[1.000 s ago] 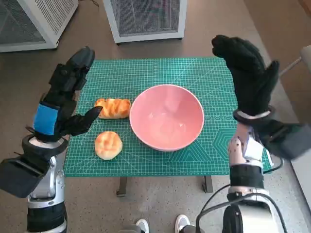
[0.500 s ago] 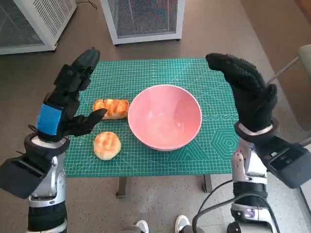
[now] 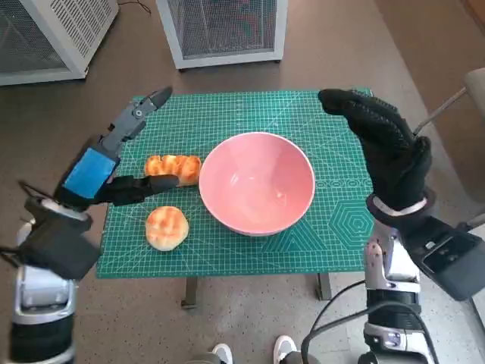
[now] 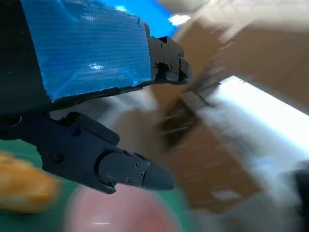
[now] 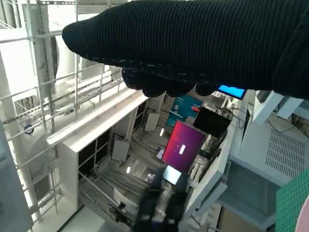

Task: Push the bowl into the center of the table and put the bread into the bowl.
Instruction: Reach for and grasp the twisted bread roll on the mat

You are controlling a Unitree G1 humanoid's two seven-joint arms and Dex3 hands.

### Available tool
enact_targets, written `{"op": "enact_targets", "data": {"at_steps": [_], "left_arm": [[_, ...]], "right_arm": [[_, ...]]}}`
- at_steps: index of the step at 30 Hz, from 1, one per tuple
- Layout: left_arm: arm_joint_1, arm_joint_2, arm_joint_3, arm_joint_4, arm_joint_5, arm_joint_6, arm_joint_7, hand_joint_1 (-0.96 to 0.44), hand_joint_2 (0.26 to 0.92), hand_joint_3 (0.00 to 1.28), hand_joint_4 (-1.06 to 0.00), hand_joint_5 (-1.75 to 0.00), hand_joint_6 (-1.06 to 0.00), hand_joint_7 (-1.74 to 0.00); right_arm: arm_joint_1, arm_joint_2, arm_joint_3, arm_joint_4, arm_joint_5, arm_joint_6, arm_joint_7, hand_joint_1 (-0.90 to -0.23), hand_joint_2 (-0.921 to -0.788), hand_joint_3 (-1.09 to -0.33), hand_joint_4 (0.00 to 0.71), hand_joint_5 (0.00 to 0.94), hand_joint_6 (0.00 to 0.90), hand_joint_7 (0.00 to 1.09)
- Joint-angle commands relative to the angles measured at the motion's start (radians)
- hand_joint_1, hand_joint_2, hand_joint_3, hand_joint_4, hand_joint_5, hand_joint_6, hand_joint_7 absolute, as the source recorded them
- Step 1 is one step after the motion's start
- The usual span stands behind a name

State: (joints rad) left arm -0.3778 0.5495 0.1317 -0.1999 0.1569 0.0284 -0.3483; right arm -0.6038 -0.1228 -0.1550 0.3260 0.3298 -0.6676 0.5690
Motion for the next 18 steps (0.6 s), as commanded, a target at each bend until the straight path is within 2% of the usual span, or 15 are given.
{"op": "enact_targets", "data": {"at_steps": [1, 3, 6, 9, 18], "left_arm": [[-0.095, 0.062, -0.108, -0.015, 0.135, 0.23, -0.073, -0.31, 0.739, 0.01, -0.13, 0.0, -0.12, -0.2], [-0.146, 0.081, -0.166, 0.021, 0.203, 0.322, -0.107, -0.17, 0.722, 0.01, -0.12, 0.0, -0.16, -0.15], [-0.191, 0.079, -0.219, 0.074, 0.249, 0.363, -0.131, -0.1, 0.715, 0.01, -0.11, 0.0, -0.19, -0.12], [-0.232, 0.076, -0.272, 0.119, 0.298, 0.406, -0.148, -0.09, 0.715, 0.01, -0.11, 0.0, -0.2, -0.1], [-0.354, 0.043, -0.407, 0.349, 0.387, 0.416, -0.16, -0.08, 0.712, 0.01, -0.13, -0.01, -0.23, -0.08]], "right_arm": [[0.027, -0.011, 0.007, -0.009, 0.004, 0.017, -0.005, -0.431, -0.921, -0.506, 0.408, 0.0, 0.064, 0.7], [0.029, -0.013, 0.007, -0.01, 0.008, 0.018, -0.003, -0.438, -0.921, -0.504, 0.408, 0.0, 0.062, 0.7], [0.031, -0.014, 0.008, -0.008, 0.014, 0.021, 0.0, -0.444, -0.921, -0.502, 0.405, 0.0, 0.059, 0.7], [0.033, -0.014, 0.01, -0.006, 0.02, 0.023, 0.002, -0.445, -0.921, -0.501, 0.403, 0.0, 0.057, 0.7], [0.04, -0.012, 0.016, -0.008, 0.029, 0.032, 0.0, -0.446, -0.921, -0.499, 0.402, 0.0, 0.048, 0.69]]}}
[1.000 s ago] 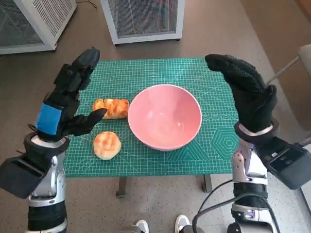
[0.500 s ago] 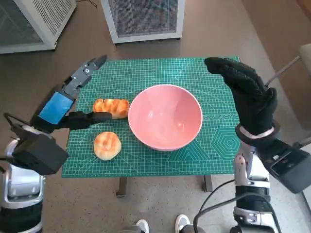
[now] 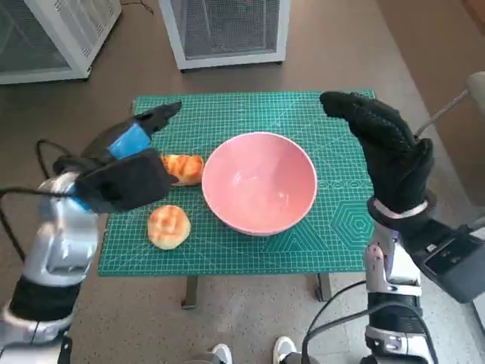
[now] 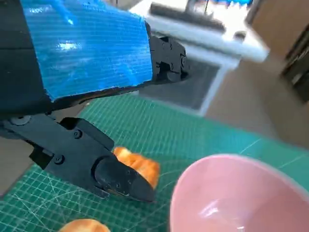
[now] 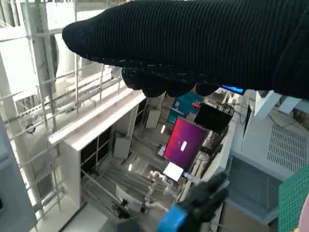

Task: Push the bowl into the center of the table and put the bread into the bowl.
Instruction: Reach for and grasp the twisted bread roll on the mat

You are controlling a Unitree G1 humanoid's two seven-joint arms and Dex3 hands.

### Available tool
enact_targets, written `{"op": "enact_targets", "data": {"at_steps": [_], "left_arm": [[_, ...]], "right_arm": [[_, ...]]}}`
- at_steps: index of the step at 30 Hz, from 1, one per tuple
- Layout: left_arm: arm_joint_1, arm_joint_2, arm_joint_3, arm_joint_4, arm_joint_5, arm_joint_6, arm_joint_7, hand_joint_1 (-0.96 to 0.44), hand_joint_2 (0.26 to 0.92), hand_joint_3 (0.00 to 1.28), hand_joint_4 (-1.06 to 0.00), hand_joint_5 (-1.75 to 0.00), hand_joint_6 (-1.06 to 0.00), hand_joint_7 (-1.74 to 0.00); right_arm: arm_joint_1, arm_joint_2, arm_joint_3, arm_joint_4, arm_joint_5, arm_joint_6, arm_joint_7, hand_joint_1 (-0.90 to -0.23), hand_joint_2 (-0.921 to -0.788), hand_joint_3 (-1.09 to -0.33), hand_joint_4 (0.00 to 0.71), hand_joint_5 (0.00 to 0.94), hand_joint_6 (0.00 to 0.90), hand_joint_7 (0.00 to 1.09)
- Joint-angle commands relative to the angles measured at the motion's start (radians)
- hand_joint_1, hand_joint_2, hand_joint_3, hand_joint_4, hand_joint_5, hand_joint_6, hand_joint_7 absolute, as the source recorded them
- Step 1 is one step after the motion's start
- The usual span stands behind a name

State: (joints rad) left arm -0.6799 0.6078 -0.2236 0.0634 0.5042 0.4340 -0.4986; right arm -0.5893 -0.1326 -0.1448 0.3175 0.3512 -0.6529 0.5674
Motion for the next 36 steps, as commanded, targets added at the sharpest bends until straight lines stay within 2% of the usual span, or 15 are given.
{"op": "enact_targets", "data": {"at_steps": [1, 18, 36], "left_arm": [[-0.066, -0.022, -0.066, 0.118, 0.049, 0.012, -0.009, -0.08, 0.714, 0.01, -0.13, -0.01, -0.22, -0.07], [-0.209, -0.102, -0.176, 0.472, 0.111, -0.015, 0.016, -0.09, 0.732, 0.01, -0.11, 0.0, -0.25, -0.04], [-0.343, -0.179, -0.238, 0.92, 0.127, -0.133, 0.107, -0.11, 0.736, 0.01, -0.12, 0.0, -0.29, -0.03]], "right_arm": [[0.026, -0.003, 0.005, 0.0, 0.008, 0.019, 0.002, -0.446, -0.921, -0.499, 0.402, 0.0, 0.047, 0.69], [0.04, -0.004, 0.002, -0.018, 0.009, 0.037, -0.008, -0.467, -0.921, -0.494, 0.401, 0.0, 0.037, 0.69], [0.047, 0.002, 0.004, -0.04, 0.021, 0.061, -0.008, -0.452, -0.921, -0.48, 0.4, 0.0, 0.042, 0.68]]}}
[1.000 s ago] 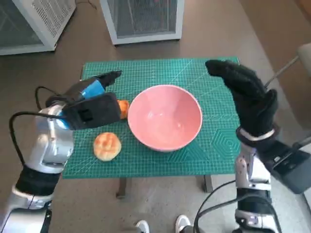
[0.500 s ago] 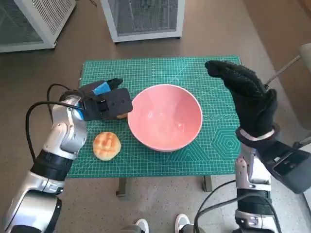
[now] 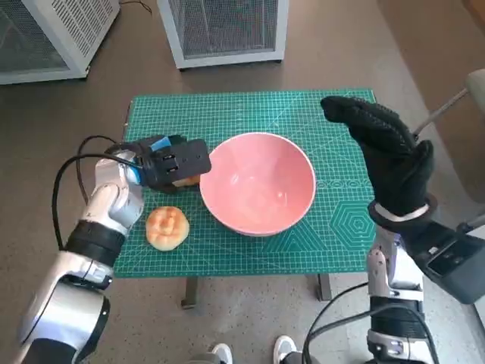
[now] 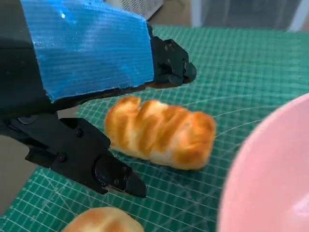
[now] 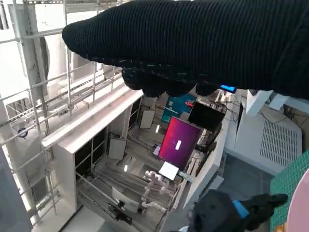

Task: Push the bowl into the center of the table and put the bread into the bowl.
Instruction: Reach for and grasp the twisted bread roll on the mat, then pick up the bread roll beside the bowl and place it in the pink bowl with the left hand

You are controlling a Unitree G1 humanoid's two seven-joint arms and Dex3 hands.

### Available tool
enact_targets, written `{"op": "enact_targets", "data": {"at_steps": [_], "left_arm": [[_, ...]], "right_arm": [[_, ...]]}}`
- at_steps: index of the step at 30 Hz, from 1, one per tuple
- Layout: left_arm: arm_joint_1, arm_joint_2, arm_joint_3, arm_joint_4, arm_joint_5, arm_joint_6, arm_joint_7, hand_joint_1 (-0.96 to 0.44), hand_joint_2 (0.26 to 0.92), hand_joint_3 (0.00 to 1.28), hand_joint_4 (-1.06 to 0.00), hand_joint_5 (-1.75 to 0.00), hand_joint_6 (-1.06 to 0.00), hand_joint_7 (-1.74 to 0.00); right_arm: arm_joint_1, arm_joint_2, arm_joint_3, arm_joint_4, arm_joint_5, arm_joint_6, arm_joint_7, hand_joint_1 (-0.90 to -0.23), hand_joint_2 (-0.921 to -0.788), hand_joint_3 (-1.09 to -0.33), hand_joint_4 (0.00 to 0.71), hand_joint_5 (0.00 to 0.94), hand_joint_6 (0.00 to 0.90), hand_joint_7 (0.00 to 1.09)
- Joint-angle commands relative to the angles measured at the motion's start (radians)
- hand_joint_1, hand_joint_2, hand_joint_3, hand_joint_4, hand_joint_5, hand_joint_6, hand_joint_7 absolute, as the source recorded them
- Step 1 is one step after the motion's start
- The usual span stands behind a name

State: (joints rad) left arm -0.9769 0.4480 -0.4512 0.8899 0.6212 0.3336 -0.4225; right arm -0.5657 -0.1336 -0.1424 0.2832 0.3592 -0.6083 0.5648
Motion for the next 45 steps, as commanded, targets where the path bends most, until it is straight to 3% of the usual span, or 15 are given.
{"op": "enact_targets", "data": {"at_steps": [1, 5, 6, 7, 9, 12, 15, 17, 19, 21, 24, 36, 45], "left_arm": [[-0.052, -0.025, -0.012, 0.12, 0.009, -0.04, 0.043, -0.11, 0.737, 0.01, -0.12, 0.0, -0.29, -0.03], [-0.068, -0.044, -0.013, 0.198, 0.005, -0.071, 0.089, -0.08, 0.751, 0.02, -0.22, -0.04, -0.34, -0.05], [-0.07, -0.047, -0.012, 0.213, 0.004, -0.08, 0.102, -0.06, 0.761, 0.02, -0.33, -0.08, -0.38, -0.06], [-0.067, -0.05, -0.013, 0.229, 0.004, -0.099, 0.127, -0.06, 0.764, 0.02, -0.37, -0.1, -0.4, -0.06], [-0.059, -0.053, -0.016, 0.256, 0.008, -0.14, 0.174, -0.02, 0.784, 0.02, -0.48, -0.43, -0.5, -0.04], [-0.041, -0.049, -0.03, 0.288, 0.021, -0.216, 0.252, 0.24, 0.876, 0.08, -0.59, -1.0, -0.63, -0.07], [-0.028, -0.037, -0.057, 0.319, 0.049, -0.294, 0.332, 0.32, 0.906, 0.08, -0.64, -1.17, -0.74, -0.11], [-0.026, -0.029, -0.072, 0.338, 0.064, -0.332, 0.374, 0.34, 0.913, 0.09, -0.64, -1.21, -0.8, -0.14], [-0.026, -0.021, -0.083, 0.351, 0.076, -0.361, 0.408, 0.18, 0.917, 0.11, -0.64, -1.27, -0.68, -0.61], [-0.028, -0.013, -0.087, 0.359, 0.082, -0.382, 0.431, 0.07, 0.919, 0.12, -0.61, -1.33, -0.63, -0.9], [-0.035, -0.004, -0.081, 0.364, 0.076, -0.403, 0.446, 0.02, 0.92, 0.12, -0.59, -1.34, -0.63, -1.03], [-0.07, 0.047, 0.013, 0.243, 0.006, -0.394, 0.422, 0.0, 0.92, 0.11, -0.6, -1.27, -0.63, -1.15], [0.072, 0.139, 0.158, -0.25, -0.053, -0.361, 0.394, 0.0, 0.92, 0.11, -0.63, -1.25, -0.6, -1.17]], "right_arm": [[0.025, 0.004, 0.001, -0.007, 0.013, 0.017, -0.006, -0.452, -0.921, -0.479, 0.4, 0.0, 0.042, 0.68], [0.028, 0.005, 0.001, -0.011, 0.012, 0.016, -0.007, -0.452, -0.921, -0.476, 0.4, 0.0, 0.042, 0.68], [0.028, 0.005, 0.001, -0.01, 0.012, 0.016, -0.007, -0.452, -0.921, -0.475, 0.4, 0.0, 0.043, 0.68], [0.028, 0.006, 0.001, -0.01, 0.012, 0.016, -0.007, -0.452, -0.921, -0.475, 0.4, 0.0, 0.043, 0.68], [0.028, 0.007, 0.001, -0.01, 0.011, 0.015, -0.008, -0.452, -0.921, -0.474, 0.399, 0.0, 0.043, 0.68], [0.027, 0.007, 0.001, -0.009, 0.011, 0.013, -0.008, -0.451, -0.921, -0.474, 0.398, 0.0, 0.043, 0.68], [0.026, 0.008, 0.001, -0.004, 0.011, 0.009, -0.007, -0.451, -0.921, -0.473, 0.398, 0.0, 0.042, 0.68], [0.026, 0.007, 0.0, -0.003, 0.012, 0.007, -0.006, -0.451, -0.921, -0.473, 0.398, 0.0, 0.042, 0.68], [0.026, 0.007, -0.001, -0.002, 0.014, 0.005, -0.004, -0.451, -0.921, -0.473, 0.398, 0.0, 0.042, 0.68], [0.026, 0.007, -0.002, -0.002, 0.016, 0.005, -0.002, -0.45, -0.921, -0.473, 0.398, 0.0, 0.043, 0.67], [0.024, 0.006, -0.002, 0.0, 0.019, 0.004, 0.0, -0.447, -0.921, -0.472, 0.398, 0.001, 0.044, 0.67], [0.021, 0.004, 0.0, 0.011, 0.033, -0.004, 0.011, -0.442, -0.921, -0.472, 0.406, 0.004, 0.049, 0.67], [0.017, 0.004, 0.002, 0.019, 0.042, -0.007, 0.021, -0.446, -0.921, -0.469, 0.408, 0.005, 0.052, 0.66]]}}
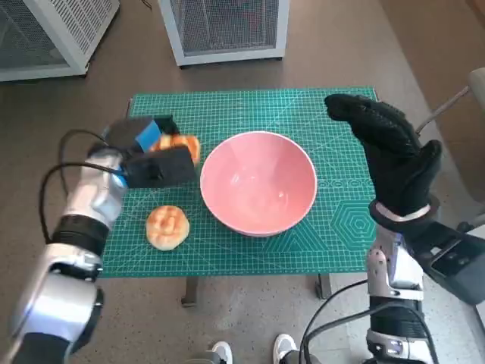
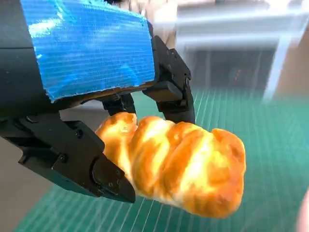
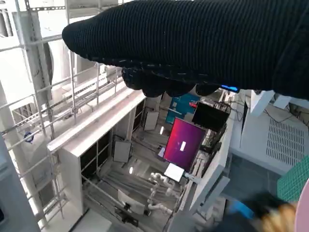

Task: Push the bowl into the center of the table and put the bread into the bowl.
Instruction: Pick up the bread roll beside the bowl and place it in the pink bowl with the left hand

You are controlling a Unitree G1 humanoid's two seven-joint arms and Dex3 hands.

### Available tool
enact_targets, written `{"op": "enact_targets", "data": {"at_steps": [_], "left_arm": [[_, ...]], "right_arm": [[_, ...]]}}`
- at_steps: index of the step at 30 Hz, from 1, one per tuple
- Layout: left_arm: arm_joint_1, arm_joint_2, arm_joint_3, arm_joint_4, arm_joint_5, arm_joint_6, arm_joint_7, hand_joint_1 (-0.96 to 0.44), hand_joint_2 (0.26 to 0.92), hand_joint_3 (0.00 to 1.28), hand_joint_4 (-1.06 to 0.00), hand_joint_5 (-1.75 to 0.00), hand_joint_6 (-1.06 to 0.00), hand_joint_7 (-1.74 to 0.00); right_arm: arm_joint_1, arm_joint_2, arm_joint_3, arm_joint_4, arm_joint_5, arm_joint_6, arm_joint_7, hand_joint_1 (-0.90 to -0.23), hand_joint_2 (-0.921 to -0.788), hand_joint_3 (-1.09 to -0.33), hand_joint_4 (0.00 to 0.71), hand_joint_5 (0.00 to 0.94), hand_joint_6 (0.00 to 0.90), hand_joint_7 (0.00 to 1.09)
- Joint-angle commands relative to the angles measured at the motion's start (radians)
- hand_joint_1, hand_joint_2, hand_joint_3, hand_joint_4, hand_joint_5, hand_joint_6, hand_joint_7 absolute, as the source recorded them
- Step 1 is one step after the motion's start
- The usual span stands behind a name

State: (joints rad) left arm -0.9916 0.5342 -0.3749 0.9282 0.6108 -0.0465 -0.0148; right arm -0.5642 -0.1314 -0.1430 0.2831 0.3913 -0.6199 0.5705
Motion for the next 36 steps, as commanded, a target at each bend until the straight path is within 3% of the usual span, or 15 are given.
{"op": "enact_targets", "data": {"at_steps": [1, 11, 20, 26, 36], "left_arm": [[0.102, 0.058, 0.095, -0.335, -0.045, 0.023, -0.014, 0.0, 0.92, 0.11, -0.64, -1.24, -0.6, -1.18], [0.255, 0.064, 0.202, -0.782, -0.025, 0.028, 0.006, 0.0, 0.92, 0.08, -0.7, -1.14, -0.59, -1.22], [0.33, 0.025, 0.178, -1.018, 0.018, 0.017, -0.025, 0.0, 0.917, 0.03, -0.76, -1.06, -0.65, -1.17], [0.357, 0.005, 0.142, -1.053, -0.015, -0.037, -0.085, 0.0, 0.918, 0.03, -0.72, -1.06, -0.7, -1.16], [0.356, -0.038, 0.088, -0.975, -0.035, -0.112, -0.185, 0.0, 0.921, 0.09, -0.71, -1.16, -0.56, -1.21]], "right_arm": [[0.015, 0.002, 0.003, 0.019, 0.011, 0.006, 0.016, -0.446, -0.921, -0.47, 0.408, 0.004, 0.053, 0.66], [0.018, 0.006, 0.009, 0.017, 0.017, 0.012, 0.022, -0.448, -0.921, -0.471, 0.408, 0.004, 0.052, 0.66], [0.019, 0.007, 0.01, 0.02, 0.024, 0.019, 0.029, -0.449, -0.921, -0.471, 0.414, 0.006, 0.052, 0.66], [0.024, 0.007, 0.011, 0.013, 0.025, 0.023, 0.032, -0.449, -0.921, -0.472, 0.416, 0.007, 0.053, 0.67], [0.035, 0.009, 0.012, -0.003, 0.025, 0.027, 0.032, -0.451, -0.921, -0.471, 0.417, 0.006, 0.048, 0.68]]}}
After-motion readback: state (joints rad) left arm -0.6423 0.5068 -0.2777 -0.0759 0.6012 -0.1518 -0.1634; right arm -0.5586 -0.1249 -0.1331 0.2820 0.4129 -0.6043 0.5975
